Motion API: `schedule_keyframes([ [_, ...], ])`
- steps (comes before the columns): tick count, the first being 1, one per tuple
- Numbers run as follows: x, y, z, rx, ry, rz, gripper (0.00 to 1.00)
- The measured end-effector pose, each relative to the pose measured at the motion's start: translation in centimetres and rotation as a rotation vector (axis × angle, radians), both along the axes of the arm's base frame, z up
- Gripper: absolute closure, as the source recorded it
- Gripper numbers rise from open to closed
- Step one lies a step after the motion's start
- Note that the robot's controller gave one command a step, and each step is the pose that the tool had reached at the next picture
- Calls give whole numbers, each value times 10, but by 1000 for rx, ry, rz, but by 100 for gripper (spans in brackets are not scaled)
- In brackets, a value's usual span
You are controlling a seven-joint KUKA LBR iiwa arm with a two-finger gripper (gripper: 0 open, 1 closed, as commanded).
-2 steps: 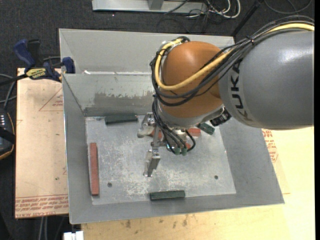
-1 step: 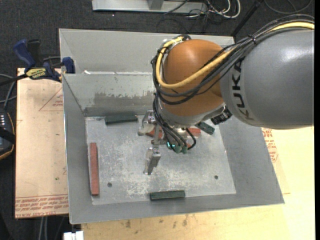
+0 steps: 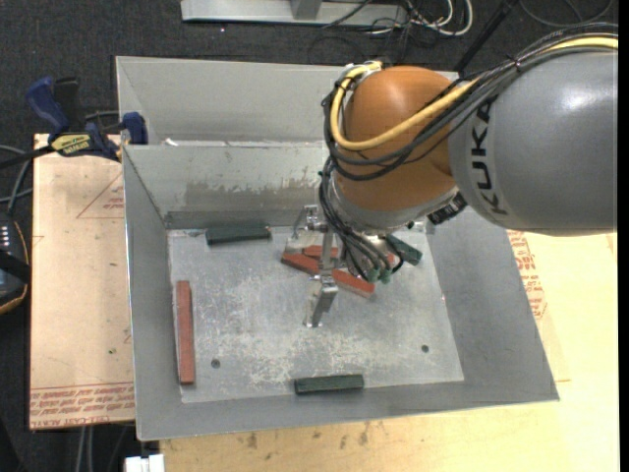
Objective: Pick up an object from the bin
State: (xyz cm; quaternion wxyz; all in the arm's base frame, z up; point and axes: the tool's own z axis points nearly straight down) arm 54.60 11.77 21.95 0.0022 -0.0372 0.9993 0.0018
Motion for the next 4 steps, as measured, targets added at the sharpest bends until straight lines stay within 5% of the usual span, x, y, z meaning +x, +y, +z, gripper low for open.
schedule_keyframes([
  [2,-8,-59,-51,-2,4,63,0],
  [3,37,-74,-47,-4,6,236,0],
  [4,49,-72,-79,-3,-9,156,0],
])
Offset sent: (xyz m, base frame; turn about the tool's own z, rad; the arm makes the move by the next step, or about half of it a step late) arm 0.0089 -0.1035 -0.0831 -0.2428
